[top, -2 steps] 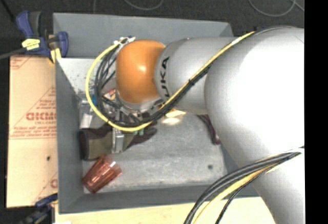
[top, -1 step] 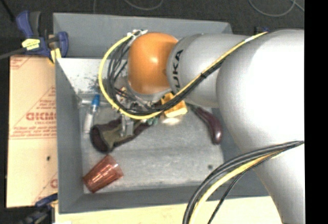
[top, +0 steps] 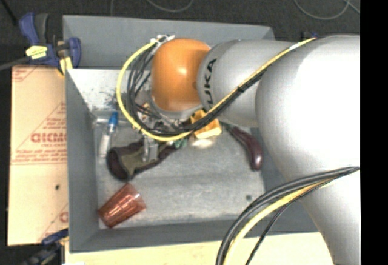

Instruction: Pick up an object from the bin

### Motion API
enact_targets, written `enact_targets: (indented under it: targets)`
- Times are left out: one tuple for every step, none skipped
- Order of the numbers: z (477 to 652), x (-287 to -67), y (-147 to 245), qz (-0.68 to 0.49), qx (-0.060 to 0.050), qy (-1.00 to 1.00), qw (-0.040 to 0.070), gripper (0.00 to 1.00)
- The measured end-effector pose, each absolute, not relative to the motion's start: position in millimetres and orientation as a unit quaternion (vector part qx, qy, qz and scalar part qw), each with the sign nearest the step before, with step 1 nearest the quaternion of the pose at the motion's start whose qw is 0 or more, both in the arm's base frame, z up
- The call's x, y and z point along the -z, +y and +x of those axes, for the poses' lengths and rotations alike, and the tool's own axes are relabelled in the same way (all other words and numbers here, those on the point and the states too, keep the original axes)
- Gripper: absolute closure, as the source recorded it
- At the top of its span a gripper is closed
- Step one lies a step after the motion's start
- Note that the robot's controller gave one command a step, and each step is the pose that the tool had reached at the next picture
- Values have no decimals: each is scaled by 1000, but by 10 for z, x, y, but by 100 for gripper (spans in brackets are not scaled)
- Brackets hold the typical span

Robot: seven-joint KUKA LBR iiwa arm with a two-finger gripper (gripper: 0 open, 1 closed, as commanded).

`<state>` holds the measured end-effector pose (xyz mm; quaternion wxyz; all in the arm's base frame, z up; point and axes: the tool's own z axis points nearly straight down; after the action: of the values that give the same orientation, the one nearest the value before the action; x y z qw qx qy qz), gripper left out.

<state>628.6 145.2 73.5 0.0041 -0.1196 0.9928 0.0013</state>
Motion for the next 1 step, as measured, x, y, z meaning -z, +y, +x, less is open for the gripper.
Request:
enact_targets:
  targets:
    - [6365, -1846, 1440, -100, -2, 995, 6, 100]
